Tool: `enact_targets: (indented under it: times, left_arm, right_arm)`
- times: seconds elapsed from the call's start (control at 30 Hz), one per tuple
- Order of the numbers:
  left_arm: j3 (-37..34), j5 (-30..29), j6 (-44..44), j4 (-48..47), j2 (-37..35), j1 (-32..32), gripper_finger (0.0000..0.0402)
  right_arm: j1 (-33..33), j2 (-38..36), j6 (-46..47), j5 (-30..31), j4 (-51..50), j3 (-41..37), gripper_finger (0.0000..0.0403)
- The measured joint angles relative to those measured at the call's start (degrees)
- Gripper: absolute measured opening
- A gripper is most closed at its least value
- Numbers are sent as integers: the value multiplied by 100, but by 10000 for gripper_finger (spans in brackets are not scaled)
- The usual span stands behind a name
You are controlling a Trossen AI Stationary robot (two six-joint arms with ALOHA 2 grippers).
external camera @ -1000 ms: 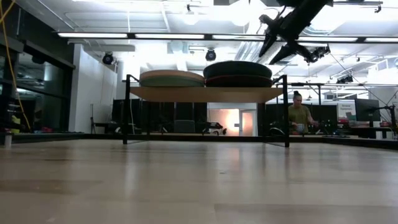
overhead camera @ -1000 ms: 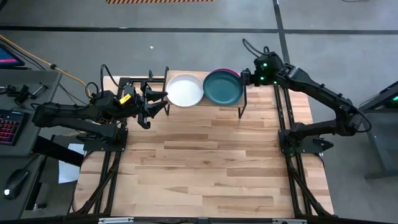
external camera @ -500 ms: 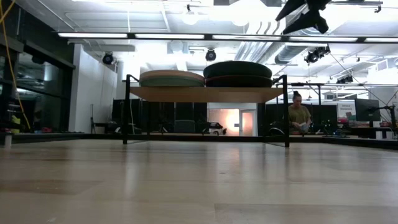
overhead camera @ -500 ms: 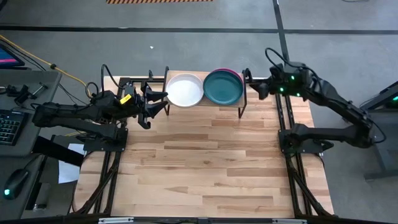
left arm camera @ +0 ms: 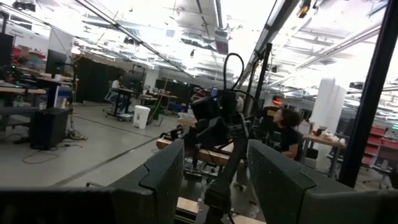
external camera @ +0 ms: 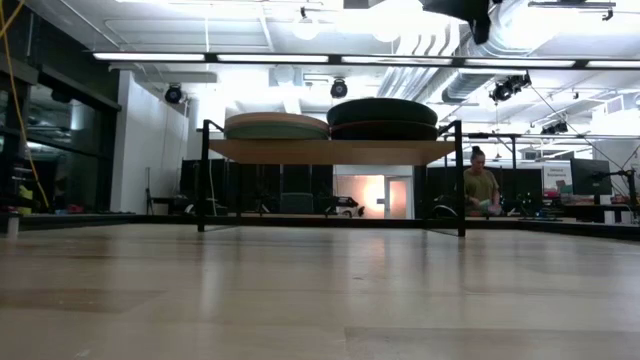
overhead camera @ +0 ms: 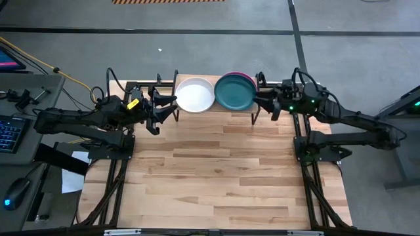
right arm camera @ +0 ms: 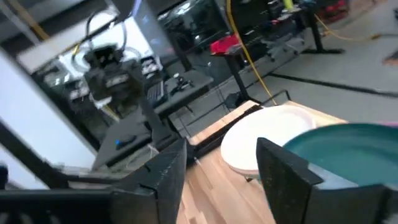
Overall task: Place and stack plates onto a shelf
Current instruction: Return to Home Position
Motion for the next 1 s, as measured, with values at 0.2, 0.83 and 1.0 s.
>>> enact_targets:
  times: [0.2, 0.83, 1.0]
  left_arm:
    - [0, 0, -9, 0, -2, 0, 168]
    - [-2251, 479, -113, 166, -1896, -9, 2]
    - [-3013, 480, -414, 232, -2731, -4, 1]
  right_arm:
    - [417, 134, -828, -4, 20, 155, 101]
    - [739, 136, -1425, -285, 6, 155, 2]
    - [739, 134, -1100, -472, 6, 155, 2]
